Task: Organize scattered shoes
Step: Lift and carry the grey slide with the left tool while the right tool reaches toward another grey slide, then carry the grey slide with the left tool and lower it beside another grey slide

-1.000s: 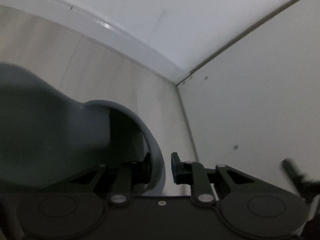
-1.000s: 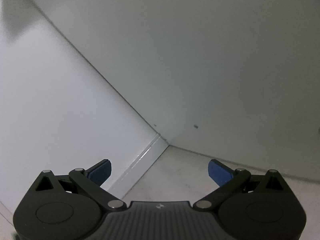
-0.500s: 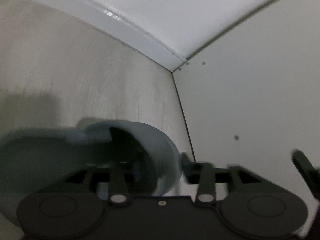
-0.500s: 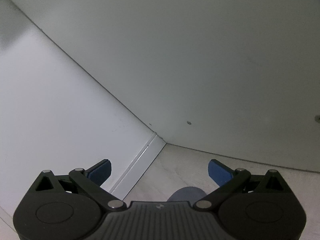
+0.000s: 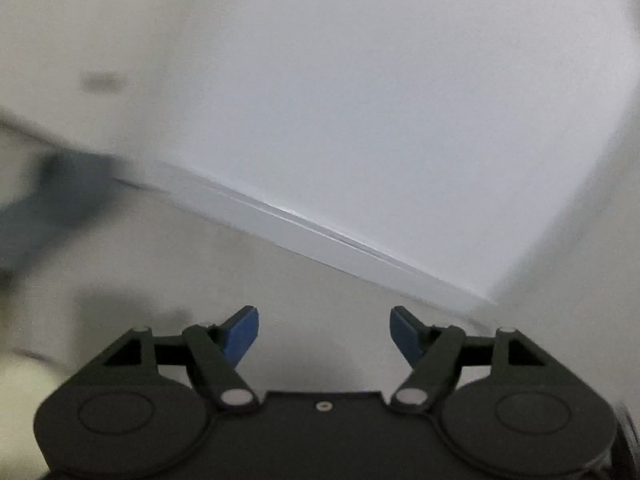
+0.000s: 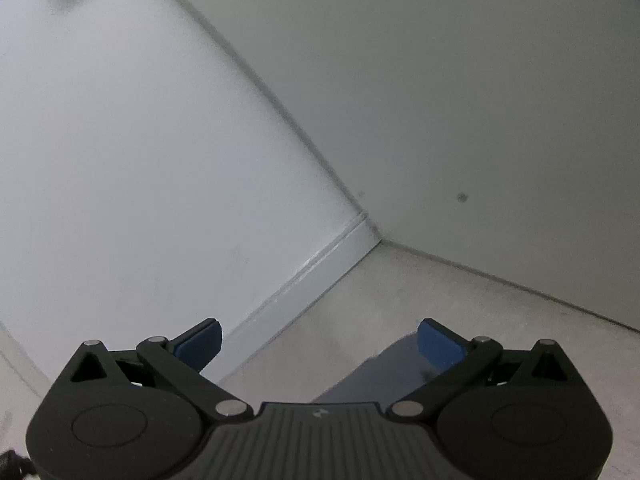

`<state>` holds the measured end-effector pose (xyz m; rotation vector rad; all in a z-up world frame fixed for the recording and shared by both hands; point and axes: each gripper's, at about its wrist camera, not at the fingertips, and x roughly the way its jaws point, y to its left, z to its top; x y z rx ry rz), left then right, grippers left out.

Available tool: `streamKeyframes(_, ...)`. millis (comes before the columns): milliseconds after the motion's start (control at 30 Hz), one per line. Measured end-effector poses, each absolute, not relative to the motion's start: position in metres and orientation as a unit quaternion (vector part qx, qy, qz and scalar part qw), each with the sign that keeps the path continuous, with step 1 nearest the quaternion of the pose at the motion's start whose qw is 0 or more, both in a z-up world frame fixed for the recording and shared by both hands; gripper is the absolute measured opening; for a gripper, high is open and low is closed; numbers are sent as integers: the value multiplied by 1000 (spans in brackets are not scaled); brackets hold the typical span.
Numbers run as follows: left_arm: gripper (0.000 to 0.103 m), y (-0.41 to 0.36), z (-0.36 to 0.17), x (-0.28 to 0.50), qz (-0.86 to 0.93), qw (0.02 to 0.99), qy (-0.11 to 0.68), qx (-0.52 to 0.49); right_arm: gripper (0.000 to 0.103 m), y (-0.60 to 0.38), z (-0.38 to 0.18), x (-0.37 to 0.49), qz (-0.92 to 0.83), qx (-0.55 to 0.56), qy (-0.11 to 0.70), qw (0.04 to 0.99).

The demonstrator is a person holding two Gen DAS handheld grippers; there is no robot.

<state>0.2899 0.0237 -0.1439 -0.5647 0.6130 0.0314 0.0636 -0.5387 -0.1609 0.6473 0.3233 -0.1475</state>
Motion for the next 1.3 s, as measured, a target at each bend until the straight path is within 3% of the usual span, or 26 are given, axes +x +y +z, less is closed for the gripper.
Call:
streamKeyframes(200, 74, 133, -168, 366, 128, 885, 317, -316, 103, -505, -169, 79, -70, 230, 188, 952)
streamKeyframes(367, 73, 154, -189, 414, 123, 870, 365, -308, 103, -497, -171, 83, -68, 202, 207, 955)
streamKeyframes(433, 67, 160, -198, 413, 155, 865, 370, -300, 103, -497, -175, 95, -67, 190, 211, 956)
streamKeyframes(467, 57, 163, -201, 412, 169, 864, 371, -296, 103, -499, -180, 111, -67, 187, 212, 957)
streamKeyframes(500, 27, 160, -202, 407, 167, 876, 349, -289, 103, -499, -180, 114, -65, 184, 212, 958)
streamKeyframes(733, 12, 133, -171, 373, 169, 887, 285, -322, 103, -492, -178, 114, -65, 162, 201, 964)
streamKeyframes(767, 2, 130, -165, 369, 169, 887, 278, -327, 103, -492, -179, 116, -68, 163, 199, 964)
streamKeyframes(800, 0, 123, -150, 350, 138, 898, 241, -342, 103, -493, -179, 115, -70, 167, 195, 964)
streamKeyframes(967, 0, 71, -76, 308, 67, 944, 182, -268, 103, -504, -174, 96, -79, 226, 171, 956)
streamKeyframes(1100, 4, 66, -72, 299, 86, 938, 206, -266, 103, -513, -173, 83, -83, 279, 163, 943)
streamKeyframes(1133, 8, 69, -76, 297, 93, 931, 214, -279, 103, -515, -173, 80, -82, 288, 163, 940)
streamKeyframes(1200, 27, 78, -88, 297, 105, 916, 233, -308, 103, -517, -172, 75, -79, 303, 160, 936)
streamKeyframes(1300, 41, 91, -112, 303, 135, 899, 264, -321, 103, -519, -170, 73, -75, 318, 157, 932)
